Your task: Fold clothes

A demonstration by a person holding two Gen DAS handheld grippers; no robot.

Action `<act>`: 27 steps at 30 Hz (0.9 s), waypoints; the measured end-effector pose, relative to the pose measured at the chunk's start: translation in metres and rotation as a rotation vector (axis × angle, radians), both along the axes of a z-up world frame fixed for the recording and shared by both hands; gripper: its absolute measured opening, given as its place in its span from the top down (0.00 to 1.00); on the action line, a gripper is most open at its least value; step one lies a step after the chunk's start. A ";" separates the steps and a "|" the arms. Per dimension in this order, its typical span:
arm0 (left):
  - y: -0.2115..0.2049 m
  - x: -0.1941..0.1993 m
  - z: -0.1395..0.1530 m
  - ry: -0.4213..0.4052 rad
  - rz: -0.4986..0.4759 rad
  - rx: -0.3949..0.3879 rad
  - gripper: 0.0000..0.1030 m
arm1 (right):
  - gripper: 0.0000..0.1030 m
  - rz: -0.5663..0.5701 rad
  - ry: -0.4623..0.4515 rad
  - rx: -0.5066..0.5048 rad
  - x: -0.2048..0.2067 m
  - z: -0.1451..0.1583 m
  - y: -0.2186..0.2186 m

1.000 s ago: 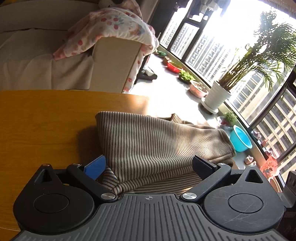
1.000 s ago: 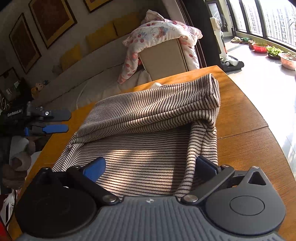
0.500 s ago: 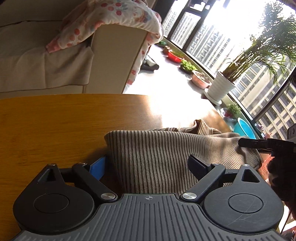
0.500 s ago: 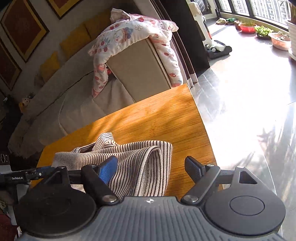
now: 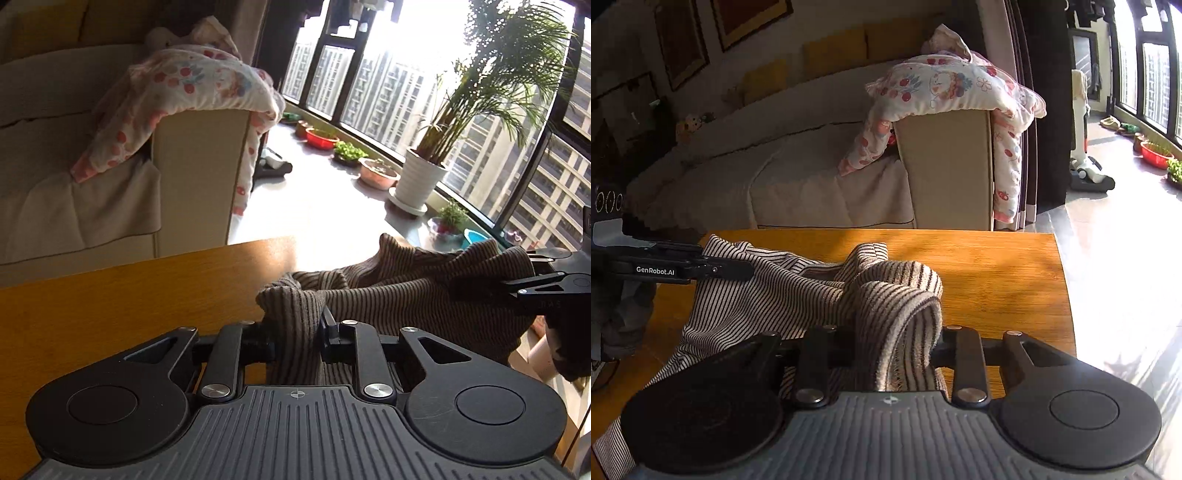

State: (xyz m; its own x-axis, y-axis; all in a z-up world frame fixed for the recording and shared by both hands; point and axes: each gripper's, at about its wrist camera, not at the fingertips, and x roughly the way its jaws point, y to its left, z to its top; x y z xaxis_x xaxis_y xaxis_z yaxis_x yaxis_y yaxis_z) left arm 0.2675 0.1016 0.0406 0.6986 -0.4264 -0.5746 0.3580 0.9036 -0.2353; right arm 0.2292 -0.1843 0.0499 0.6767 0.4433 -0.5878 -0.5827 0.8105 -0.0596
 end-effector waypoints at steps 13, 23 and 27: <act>0.033 -0.172 0.002 0.029 -0.021 0.016 0.69 | 0.72 0.265 -0.257 -0.462 -0.171 -0.016 0.036; 0.071 -0.231 -0.003 0.097 0.066 -0.147 0.20 | 0.61 0.193 -0.112 -0.399 -0.230 -0.031 0.011; 0.074 -0.214 -0.004 0.131 0.114 -0.251 0.12 | 0.38 -0.008 0.112 -0.021 -0.220 -0.003 -0.038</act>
State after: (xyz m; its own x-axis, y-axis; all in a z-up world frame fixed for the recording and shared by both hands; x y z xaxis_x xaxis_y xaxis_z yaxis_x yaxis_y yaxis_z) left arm 0.0538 0.1754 0.0362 0.6770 -0.4898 -0.5493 0.2095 0.8438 -0.4941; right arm 0.0090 -0.2220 0.0469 0.6098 0.4249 -0.6690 -0.5800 0.8145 -0.0113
